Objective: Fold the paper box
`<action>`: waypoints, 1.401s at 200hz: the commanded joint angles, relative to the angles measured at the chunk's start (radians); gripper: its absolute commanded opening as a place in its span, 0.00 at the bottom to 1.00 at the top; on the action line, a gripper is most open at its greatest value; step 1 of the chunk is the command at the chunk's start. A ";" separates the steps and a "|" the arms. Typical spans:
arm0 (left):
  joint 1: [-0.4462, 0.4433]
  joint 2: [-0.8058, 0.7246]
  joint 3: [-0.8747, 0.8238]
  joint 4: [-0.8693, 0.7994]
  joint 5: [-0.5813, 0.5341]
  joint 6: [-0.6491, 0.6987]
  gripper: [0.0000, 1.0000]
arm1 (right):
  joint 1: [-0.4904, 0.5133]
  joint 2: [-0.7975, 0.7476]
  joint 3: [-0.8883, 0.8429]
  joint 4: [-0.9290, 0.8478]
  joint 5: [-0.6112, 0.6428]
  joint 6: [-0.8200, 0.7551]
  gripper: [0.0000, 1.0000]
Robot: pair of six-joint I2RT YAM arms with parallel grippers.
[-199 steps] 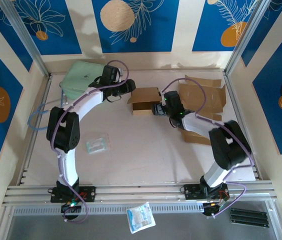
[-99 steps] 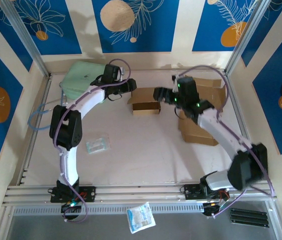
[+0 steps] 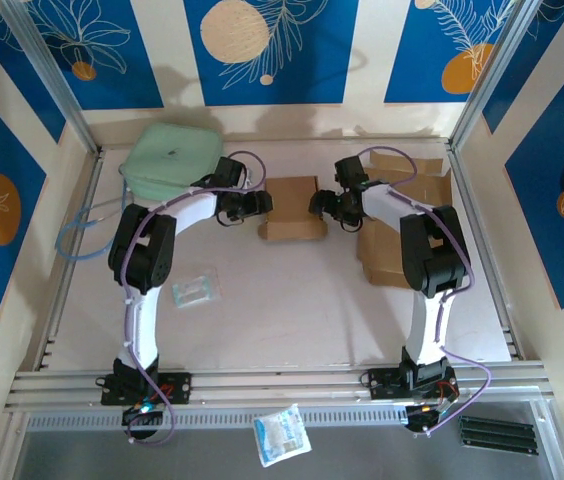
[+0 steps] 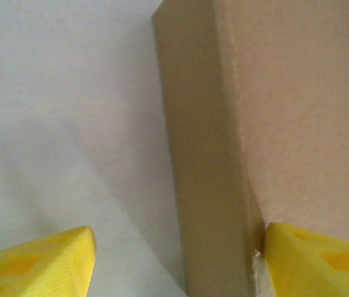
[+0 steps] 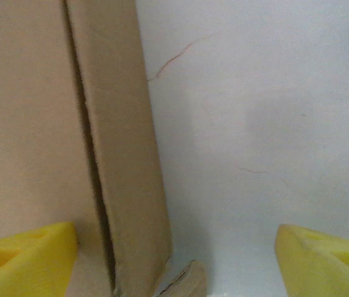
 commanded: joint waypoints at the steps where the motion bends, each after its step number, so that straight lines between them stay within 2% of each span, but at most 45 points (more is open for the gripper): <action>1: -0.003 -0.038 0.009 -0.018 -0.002 0.028 0.72 | 0.002 -0.075 -0.026 -0.064 -0.017 0.011 0.83; 25: 0.000 -0.085 0.024 -0.010 0.004 0.024 0.73 | -0.024 -0.136 0.000 -0.084 -0.042 0.006 0.85; 44: 0.004 -0.091 0.020 0.035 0.045 -0.014 0.75 | -0.044 -0.129 0.025 -0.067 -0.090 0.001 0.85; 84: 0.016 -0.018 0.065 0.058 0.124 -0.072 0.77 | -0.053 0.021 0.171 -0.112 -0.160 -0.049 0.85; 107: 0.018 0.007 0.067 0.091 0.156 -0.097 0.77 | -0.049 0.096 0.233 -0.130 -0.164 -0.072 0.81; 154: 0.016 0.084 0.080 0.178 0.266 -0.177 0.70 | -0.021 0.206 0.290 -0.096 -0.282 -0.050 0.71; 174: 0.014 0.085 0.061 0.195 0.285 -0.193 0.62 | 0.008 0.232 0.289 -0.096 -0.302 -0.039 0.67; 191: 0.016 0.043 0.017 0.206 0.274 -0.191 0.57 | 0.027 0.227 0.271 -0.094 -0.305 -0.025 0.62; 211: 0.028 -0.036 -0.040 0.186 0.205 -0.180 0.57 | 0.031 0.203 0.223 -0.072 -0.319 0.014 0.58; 245: 0.068 -0.127 -0.115 0.173 0.126 -0.157 0.71 | -0.018 0.193 0.147 -0.024 -0.346 0.045 0.42; 280: 0.105 -0.110 -0.112 0.130 0.148 -0.126 0.82 | -0.074 0.210 0.119 -0.022 -0.428 0.003 0.37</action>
